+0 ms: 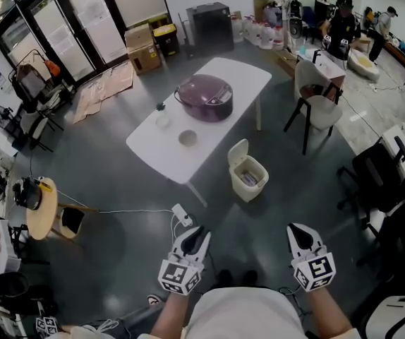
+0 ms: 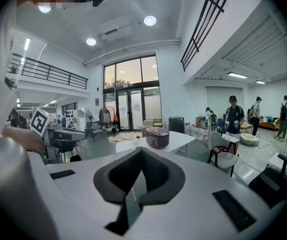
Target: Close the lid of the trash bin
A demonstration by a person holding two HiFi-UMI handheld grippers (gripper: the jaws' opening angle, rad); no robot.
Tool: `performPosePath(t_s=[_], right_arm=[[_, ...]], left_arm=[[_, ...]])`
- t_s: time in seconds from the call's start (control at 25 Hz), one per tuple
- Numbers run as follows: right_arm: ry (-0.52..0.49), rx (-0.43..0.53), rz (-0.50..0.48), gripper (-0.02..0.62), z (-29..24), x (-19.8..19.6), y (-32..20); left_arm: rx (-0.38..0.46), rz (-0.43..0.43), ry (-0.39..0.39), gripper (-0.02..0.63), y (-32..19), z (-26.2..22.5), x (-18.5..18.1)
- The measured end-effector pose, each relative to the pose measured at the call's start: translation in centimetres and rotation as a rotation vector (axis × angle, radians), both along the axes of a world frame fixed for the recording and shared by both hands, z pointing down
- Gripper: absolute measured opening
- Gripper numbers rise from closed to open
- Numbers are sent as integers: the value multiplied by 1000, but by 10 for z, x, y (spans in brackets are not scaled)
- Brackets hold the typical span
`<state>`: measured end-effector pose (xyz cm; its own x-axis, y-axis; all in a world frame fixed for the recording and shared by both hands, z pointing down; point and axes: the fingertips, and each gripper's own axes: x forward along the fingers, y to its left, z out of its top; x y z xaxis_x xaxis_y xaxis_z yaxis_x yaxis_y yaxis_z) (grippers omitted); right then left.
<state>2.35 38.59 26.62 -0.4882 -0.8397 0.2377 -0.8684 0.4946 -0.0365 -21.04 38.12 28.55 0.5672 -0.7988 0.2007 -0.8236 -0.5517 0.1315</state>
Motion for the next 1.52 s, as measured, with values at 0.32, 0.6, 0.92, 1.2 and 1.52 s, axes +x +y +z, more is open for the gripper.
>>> performPosePath(t_s=[0.32,0.6,0.92,1.2,1.52], right_arm=[[3,-20,-7,12,10,23,4],[-4,-45,-8,12,23,37,-3],[3,-82,-10,12,37,34,-36],[14,-114,8,12,48,18,-96],[40,-145,32,12,59,-9,-177]], left_arm=[[-10,-32,2,155,7,4,12],[-30,-53,-14,155,8,13,20],[-49,-49,-25,155,-26,18,19],[-66,-24,-45,152,-88,34,3],[-106,34,-69,152,-170,53,-15]])
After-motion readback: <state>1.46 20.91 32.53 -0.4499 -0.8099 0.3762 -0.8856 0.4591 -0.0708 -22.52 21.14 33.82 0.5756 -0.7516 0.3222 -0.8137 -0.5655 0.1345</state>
